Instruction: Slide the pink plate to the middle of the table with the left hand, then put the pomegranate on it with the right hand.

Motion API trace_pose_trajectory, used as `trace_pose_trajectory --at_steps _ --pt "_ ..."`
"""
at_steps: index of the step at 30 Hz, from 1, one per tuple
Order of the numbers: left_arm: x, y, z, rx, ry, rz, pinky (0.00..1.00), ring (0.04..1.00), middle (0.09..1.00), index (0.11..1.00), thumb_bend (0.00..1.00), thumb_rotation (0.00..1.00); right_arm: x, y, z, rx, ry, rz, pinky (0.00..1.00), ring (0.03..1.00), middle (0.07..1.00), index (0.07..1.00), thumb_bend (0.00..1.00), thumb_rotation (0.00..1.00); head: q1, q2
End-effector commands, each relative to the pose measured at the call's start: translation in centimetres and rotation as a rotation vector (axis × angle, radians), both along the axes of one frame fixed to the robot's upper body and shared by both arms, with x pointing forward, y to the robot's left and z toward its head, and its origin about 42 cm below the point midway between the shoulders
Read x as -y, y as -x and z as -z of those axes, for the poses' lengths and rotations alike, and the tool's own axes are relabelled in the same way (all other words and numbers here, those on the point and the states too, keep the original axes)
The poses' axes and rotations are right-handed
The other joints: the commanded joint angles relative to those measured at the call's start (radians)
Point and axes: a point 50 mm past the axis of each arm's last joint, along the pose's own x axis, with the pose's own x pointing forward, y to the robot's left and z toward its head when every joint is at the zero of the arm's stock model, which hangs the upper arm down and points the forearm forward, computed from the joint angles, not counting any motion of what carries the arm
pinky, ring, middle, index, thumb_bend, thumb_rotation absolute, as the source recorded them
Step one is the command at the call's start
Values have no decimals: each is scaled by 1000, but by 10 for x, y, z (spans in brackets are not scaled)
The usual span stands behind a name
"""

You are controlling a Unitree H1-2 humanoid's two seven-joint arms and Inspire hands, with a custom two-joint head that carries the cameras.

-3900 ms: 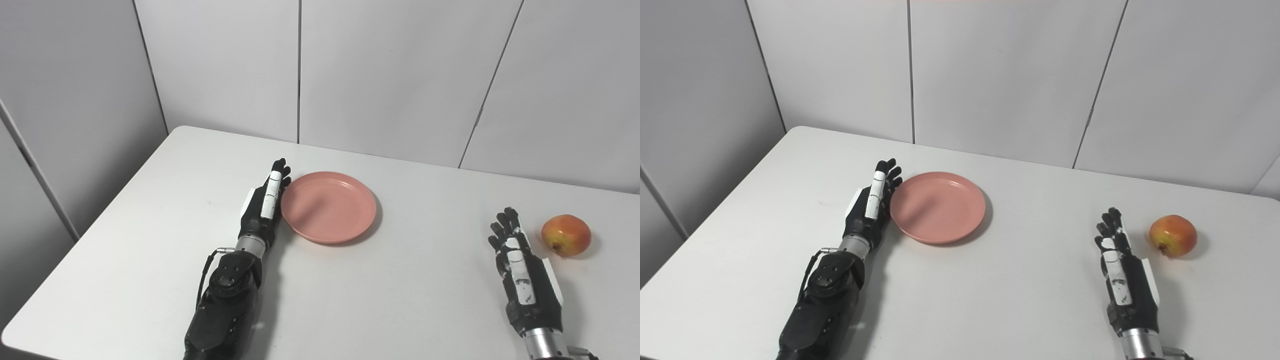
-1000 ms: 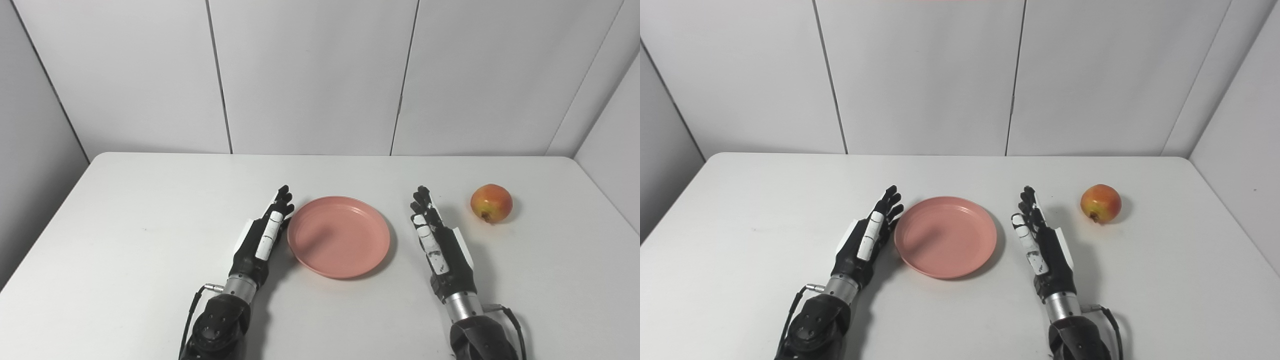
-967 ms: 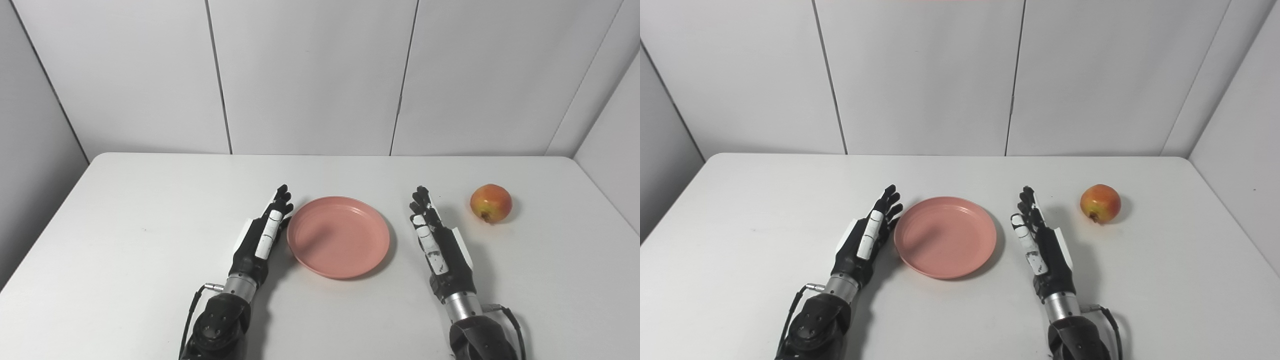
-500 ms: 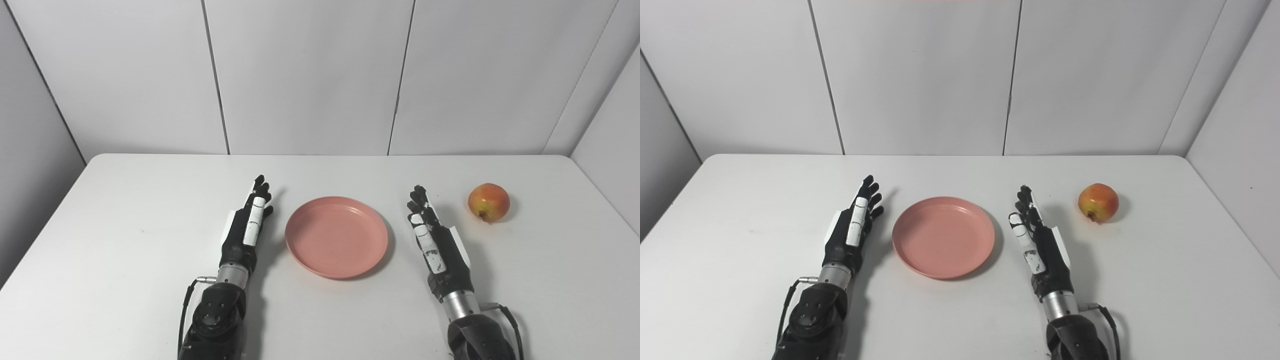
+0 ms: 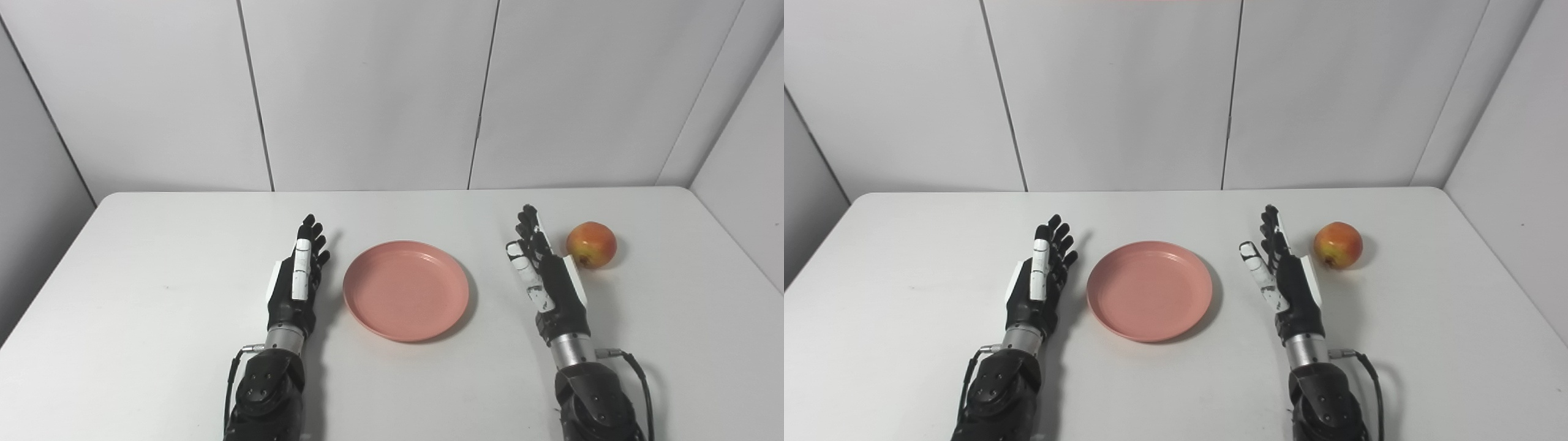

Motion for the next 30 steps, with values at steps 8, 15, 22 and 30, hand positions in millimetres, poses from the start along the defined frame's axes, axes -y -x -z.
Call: trace_pose_trajectory --at_steps 8,15,22,30 --pt "17 -1 -24 42 64 50 1000 1000 1000 1000 661 1000 35 -20 -46 199 71 127 1000 1000 997 1000 776 849 -17 0" --pt "17 1 -26 56 61 59 996 1000 1000 1000 655 1000 54 -26 -59 247 124 211 998 991 985 1000 731 847 -26 0" --pt "13 0 -26 61 55 56 996 1000 1000 1000 661 1000 83 -35 -64 269 237 336 936 947 962 994 714 808 -31 -1" --pt "5 -2 -23 71 22 45 987 1000 1000 1000 652 1000 117 -40 -71 205 406 442 938 954 957 986 774 645 -74 -9"
